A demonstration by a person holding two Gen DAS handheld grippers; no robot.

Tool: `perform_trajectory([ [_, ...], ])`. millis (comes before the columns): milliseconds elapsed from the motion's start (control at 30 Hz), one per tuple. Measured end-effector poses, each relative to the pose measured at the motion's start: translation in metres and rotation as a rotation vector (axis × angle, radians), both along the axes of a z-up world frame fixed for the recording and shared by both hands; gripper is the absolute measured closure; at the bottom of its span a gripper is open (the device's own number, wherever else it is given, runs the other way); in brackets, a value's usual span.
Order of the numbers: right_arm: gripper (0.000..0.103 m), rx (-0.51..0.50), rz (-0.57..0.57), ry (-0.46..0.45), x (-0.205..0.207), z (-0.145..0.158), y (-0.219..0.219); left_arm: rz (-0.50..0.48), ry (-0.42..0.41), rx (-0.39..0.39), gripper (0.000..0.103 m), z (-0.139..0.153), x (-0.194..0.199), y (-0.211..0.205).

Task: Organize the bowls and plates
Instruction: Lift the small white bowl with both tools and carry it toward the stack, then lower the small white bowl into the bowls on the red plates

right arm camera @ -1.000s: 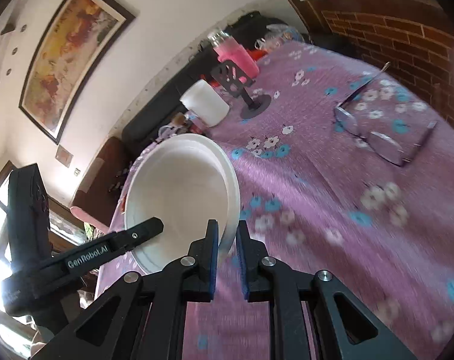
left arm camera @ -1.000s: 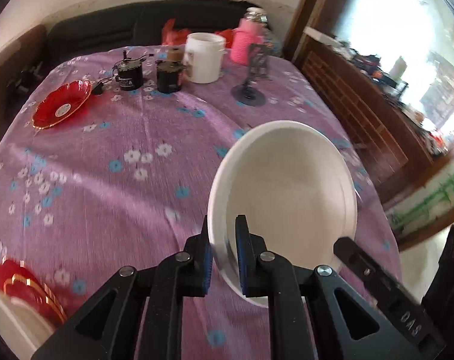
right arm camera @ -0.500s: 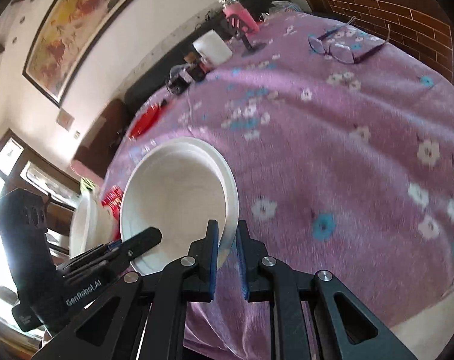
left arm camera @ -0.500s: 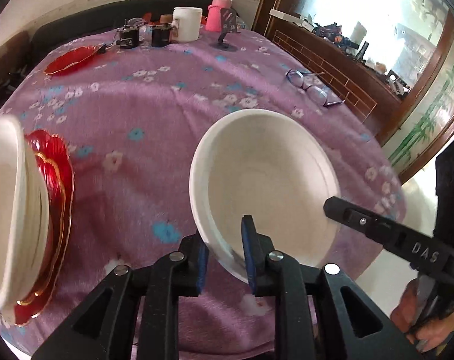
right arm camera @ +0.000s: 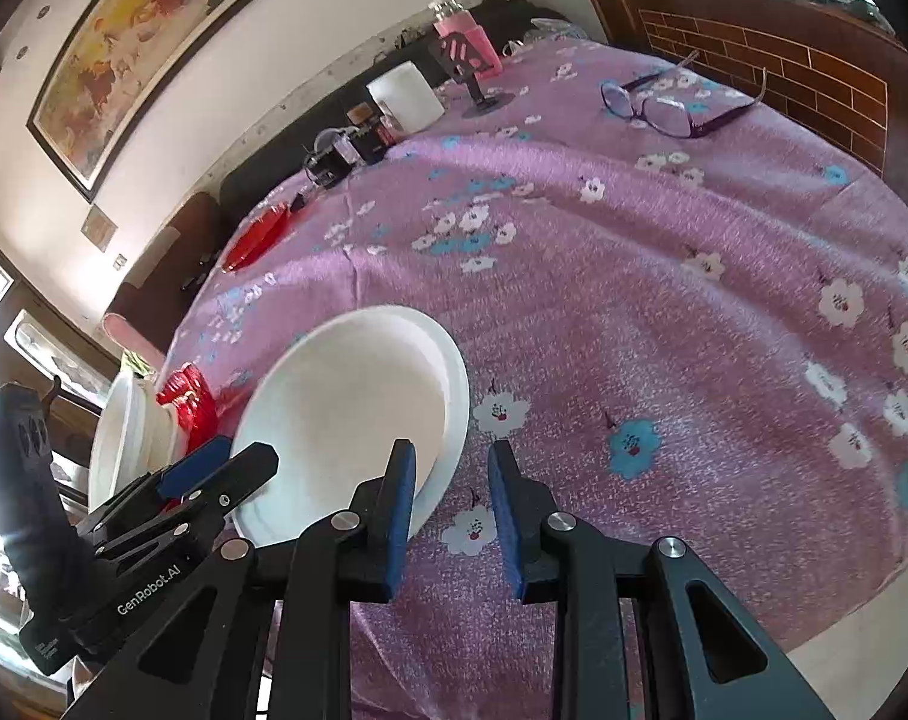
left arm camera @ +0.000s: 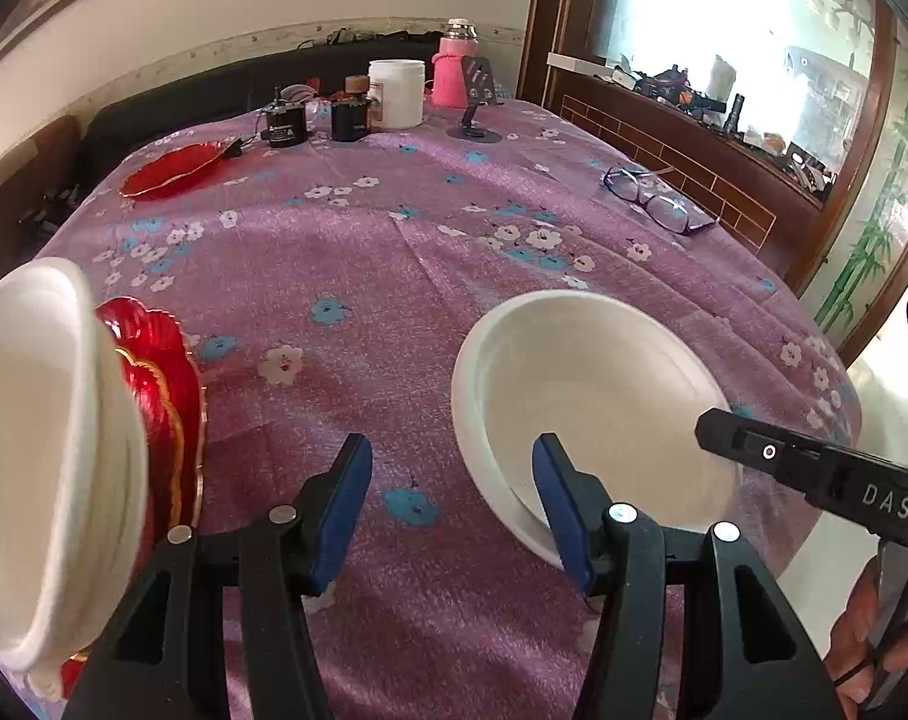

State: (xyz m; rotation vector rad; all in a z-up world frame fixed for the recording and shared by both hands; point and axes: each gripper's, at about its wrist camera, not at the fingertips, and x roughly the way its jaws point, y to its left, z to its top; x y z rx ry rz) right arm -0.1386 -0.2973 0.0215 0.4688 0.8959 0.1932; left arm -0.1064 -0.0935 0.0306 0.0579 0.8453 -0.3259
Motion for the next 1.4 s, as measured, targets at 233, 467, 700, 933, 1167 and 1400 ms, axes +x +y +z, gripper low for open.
perform_trajectory([
  [233, 0.087, -0.031, 0.007, -0.030, -0.006, 0.004, 0.017, -0.031, -0.047, 0.043, 0.079, -0.004, -0.010, -0.011],
  [467, 0.088, -0.022, 0.002, -0.048, -0.012, 0.011, 0.019, -0.022, -0.108, 0.056, 0.079, 0.006, -0.022, -0.009],
  [700, 0.088, -0.016, 0.007, -0.068, -0.018, 0.020, 0.024, -0.012, -0.164, 0.063, 0.079, 0.020, -0.034, -0.005],
  [933, 0.088, -0.012, 0.022, -0.091, -0.021, 0.032, 0.033, 0.006, -0.195, 0.050, 0.079, 0.031, -0.042, 0.006],
  [1167, 0.088, -0.010, 0.047, -0.106, -0.020, 0.043, 0.045, 0.031, -0.217, 0.038, 0.079, 0.041, -0.046, 0.021],
  [1400, 0.088, -0.015, 0.088, -0.145, -0.015, 0.063, 0.064, 0.072, -0.263, 0.016, 0.079, 0.062, -0.053, 0.043],
])
